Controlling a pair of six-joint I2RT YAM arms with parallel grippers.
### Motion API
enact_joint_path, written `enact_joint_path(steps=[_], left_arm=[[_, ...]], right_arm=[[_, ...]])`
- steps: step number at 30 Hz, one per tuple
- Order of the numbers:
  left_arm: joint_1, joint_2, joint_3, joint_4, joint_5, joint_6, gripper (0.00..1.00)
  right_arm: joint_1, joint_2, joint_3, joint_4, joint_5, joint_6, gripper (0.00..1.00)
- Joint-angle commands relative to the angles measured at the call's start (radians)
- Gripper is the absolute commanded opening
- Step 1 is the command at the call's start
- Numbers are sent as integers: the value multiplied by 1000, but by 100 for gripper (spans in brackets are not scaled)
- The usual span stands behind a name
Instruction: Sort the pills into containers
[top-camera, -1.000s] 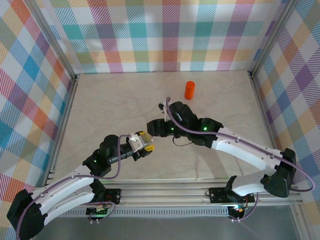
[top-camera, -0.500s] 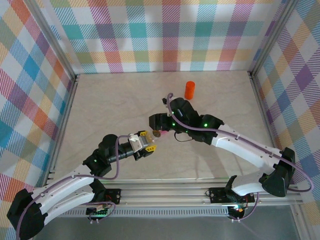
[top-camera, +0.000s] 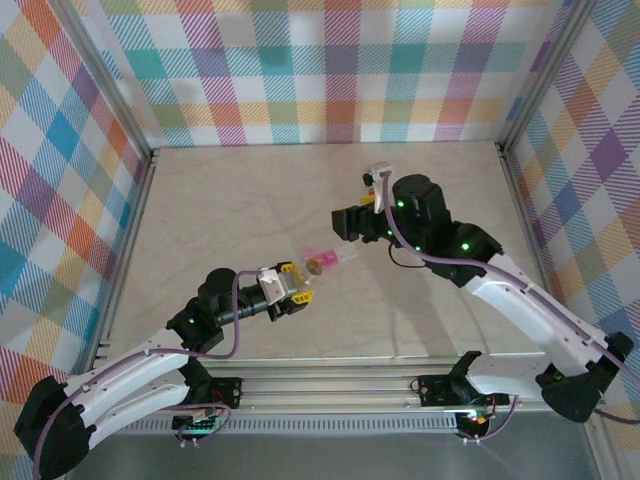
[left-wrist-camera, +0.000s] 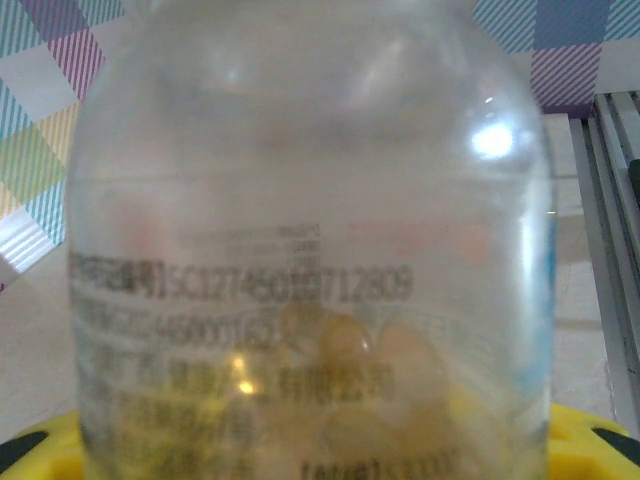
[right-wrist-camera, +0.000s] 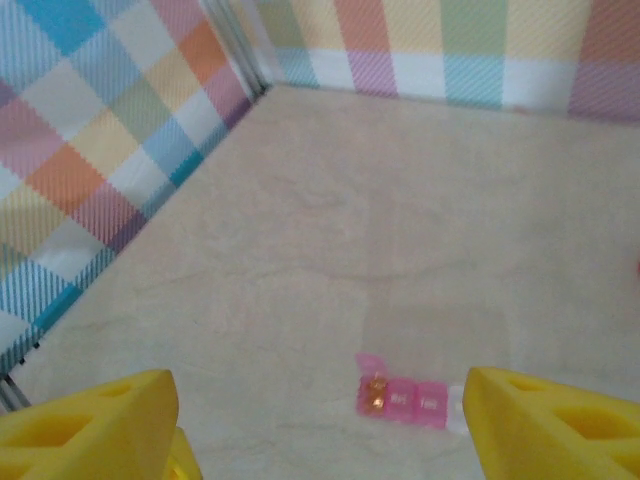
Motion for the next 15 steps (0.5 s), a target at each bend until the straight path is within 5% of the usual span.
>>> enact_joint_path(steps=[1,7,15], left_arm=[[-4,-39,36,2,32,26,0],[-3,-55,28,3,41,32,0],[-5,-72,21,-3,69,38,0]], right_arm=[[-23,-68,-66,64,-151,-310,77],[-66,-122,-93,-12,-447,-692,70],[-67,-99,-66,-100,-554,-907,63]])
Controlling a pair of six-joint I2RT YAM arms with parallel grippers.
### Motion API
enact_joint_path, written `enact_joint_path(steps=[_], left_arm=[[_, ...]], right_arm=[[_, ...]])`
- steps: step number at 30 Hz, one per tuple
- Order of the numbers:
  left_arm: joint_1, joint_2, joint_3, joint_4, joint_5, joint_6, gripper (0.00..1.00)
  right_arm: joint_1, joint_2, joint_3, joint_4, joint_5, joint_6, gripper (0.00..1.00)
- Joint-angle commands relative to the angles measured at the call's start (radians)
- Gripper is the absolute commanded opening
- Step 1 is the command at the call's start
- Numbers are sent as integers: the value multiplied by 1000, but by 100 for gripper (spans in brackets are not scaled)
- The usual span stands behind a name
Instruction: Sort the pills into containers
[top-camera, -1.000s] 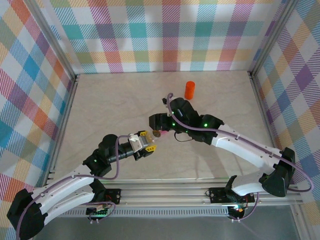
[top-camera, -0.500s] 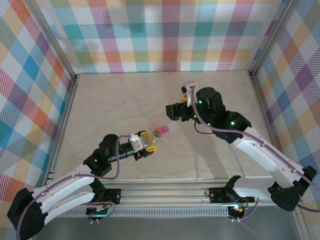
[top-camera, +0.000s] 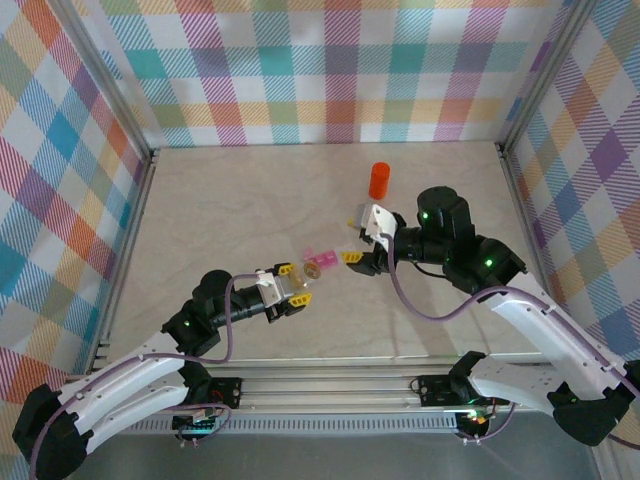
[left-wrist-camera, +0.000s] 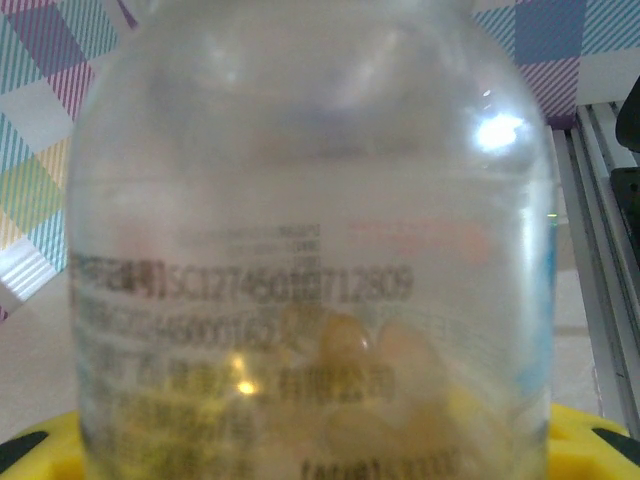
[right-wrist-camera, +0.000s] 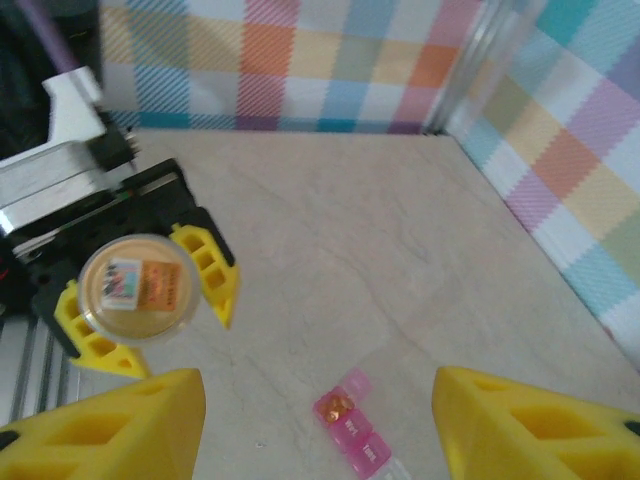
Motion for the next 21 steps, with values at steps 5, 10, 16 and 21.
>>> enact_joint_path(steps=[5,10,16,21], left_arm=[[-4,-23,21,3,70,28,0],[-5,-11,31,-12,86,32,0],[-5,-2,34,-17,87,36,0],[-3,12,37,-14,93,38,0]], right_arm=[[-4,75,55,-124,-247,-296,64],[-2,132,101,-193,-365,-401,63],[14,194,152,-245,-385,-456,62],[55,260,195,-264,-369,-488,62]])
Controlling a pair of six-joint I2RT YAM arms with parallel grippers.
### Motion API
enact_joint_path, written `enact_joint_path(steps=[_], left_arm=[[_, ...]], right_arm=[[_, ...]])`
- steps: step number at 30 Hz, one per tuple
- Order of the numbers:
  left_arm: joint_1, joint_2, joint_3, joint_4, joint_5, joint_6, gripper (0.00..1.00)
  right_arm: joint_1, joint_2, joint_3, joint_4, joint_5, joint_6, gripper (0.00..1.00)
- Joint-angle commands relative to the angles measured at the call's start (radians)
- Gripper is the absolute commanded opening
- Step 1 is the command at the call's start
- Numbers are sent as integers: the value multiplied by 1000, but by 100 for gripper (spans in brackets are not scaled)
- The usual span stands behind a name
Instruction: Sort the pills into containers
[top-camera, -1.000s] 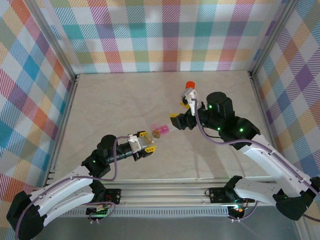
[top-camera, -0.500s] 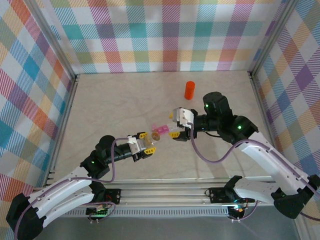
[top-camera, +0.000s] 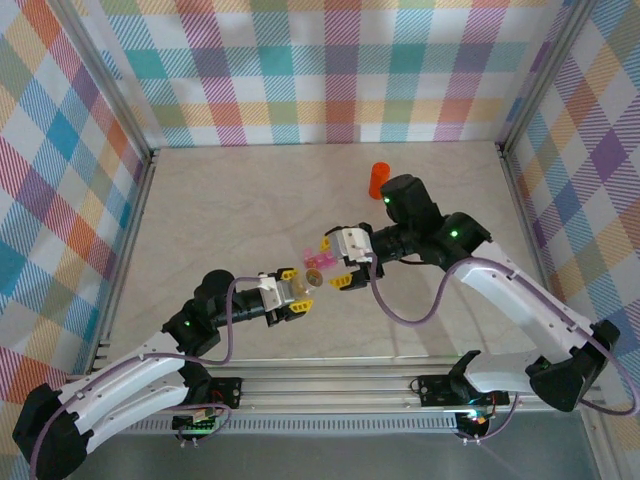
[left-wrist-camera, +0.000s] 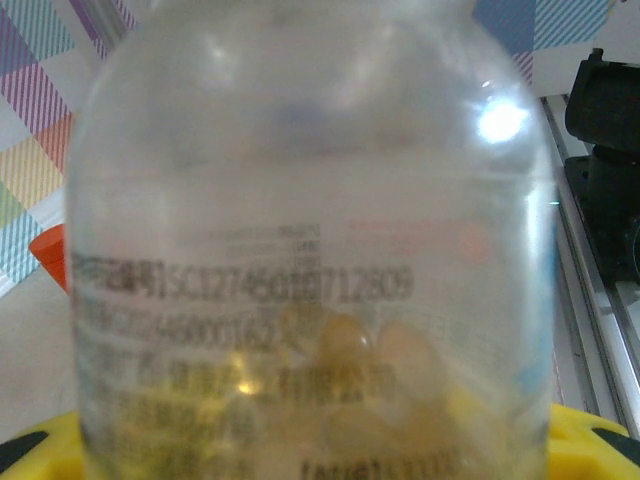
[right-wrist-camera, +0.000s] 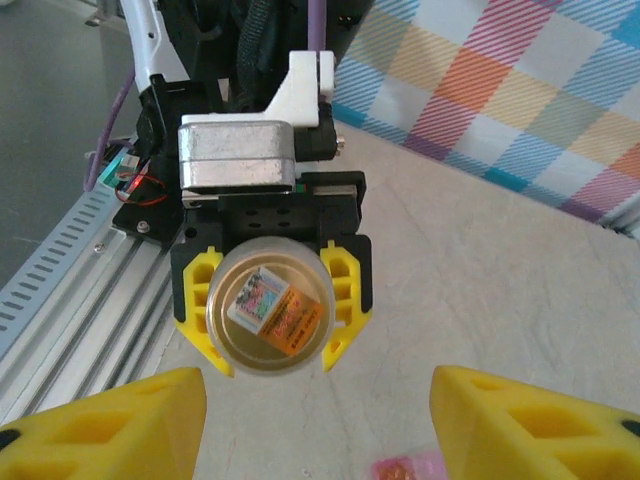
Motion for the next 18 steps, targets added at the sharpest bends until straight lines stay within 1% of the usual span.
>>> enact_joint_path(steps=[1,8,18], left_arm=[[-4,4,37,11,28,15,0],[-4,3,37,7,23,17,0],[-5,19,41,7,39,15,0]], right_arm=[[28,44,50,-55,-44,-69,61],[43,76,76,-112,-75,-121,60],[88,125,107,-154,5,-146,60]])
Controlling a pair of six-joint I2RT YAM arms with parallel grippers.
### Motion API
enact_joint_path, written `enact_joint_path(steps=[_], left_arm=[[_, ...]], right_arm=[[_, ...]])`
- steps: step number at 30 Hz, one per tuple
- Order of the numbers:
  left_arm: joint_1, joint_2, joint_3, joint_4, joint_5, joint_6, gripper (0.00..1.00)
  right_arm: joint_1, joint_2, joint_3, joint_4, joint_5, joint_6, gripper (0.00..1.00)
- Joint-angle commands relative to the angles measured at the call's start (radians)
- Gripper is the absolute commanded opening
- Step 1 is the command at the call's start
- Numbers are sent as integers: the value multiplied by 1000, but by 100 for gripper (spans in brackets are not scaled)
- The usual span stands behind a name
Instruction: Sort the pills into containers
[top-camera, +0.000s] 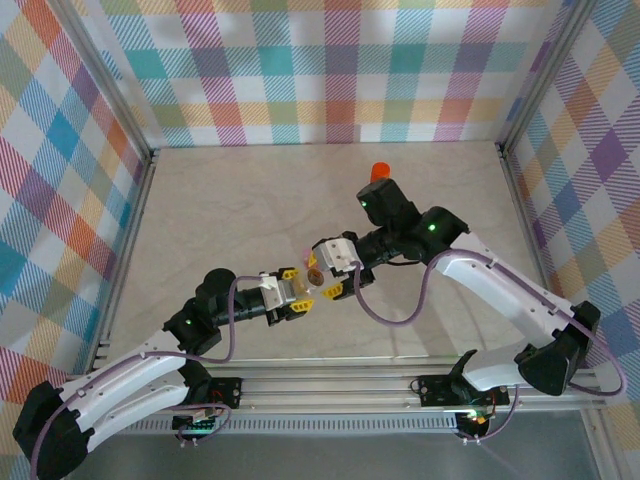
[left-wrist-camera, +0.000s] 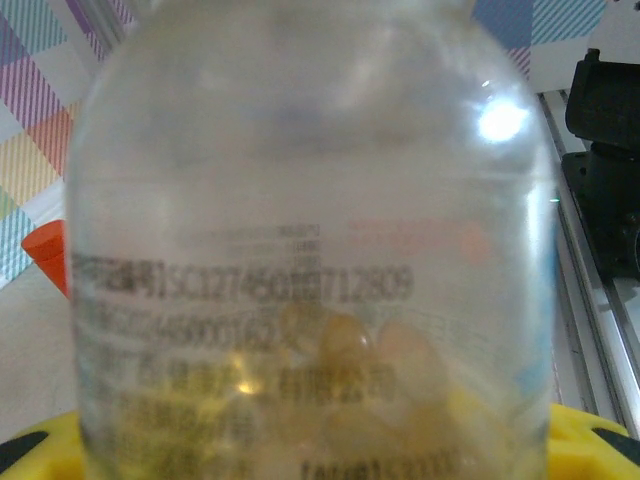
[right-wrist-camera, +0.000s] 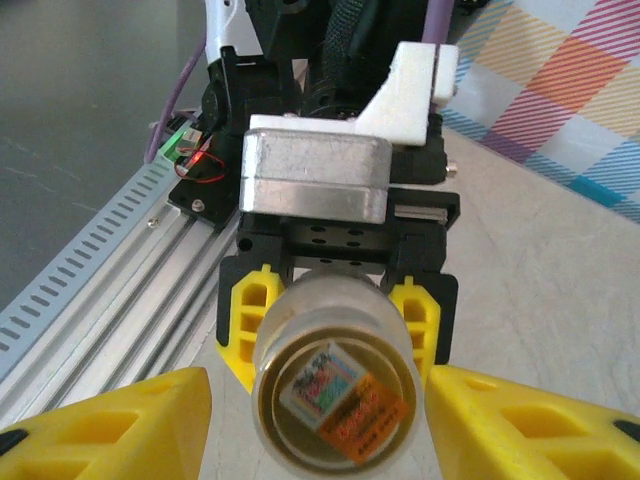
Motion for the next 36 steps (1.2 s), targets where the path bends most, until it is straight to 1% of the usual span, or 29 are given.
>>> enact_joint_path(steps=[1,3,6,12,14,17,19,21,23,28,36], left_arm=[[-4,0,34,7,31,13,0],[-5,-2,34,4,31,14,0],[-5,-4,34,3,29,14,0],[-4,-3,36,0,13,13,0],[-5,-3,39,-2,-1,12,0],[-4,-2,41,-3,-25,7,0],[-4,-1,42,-5,-39,6,0],[-4,-1,42,-2,-50,3,0],[-4,-2,40,0,-57,2,0],[-5,-2,41,3,-55,1,0],[-4,-12,34,14,-58,-4,0]], right_arm=[[23,31,47,-50,3,-47,59],[31,44,60,-61,12,-55,58],[39,57,76,-81,17,-64,53],[46,52,67,-104,27,-42,38],[57,50,55,-106,57,-11,36],[84,45,29,-90,142,60,33],[106,38,1,-52,230,140,33],[122,29,-26,-5,315,252,31],[131,27,-35,16,360,364,30],[138,24,-75,41,354,602,28],[138,22,-169,215,326,960,28]])
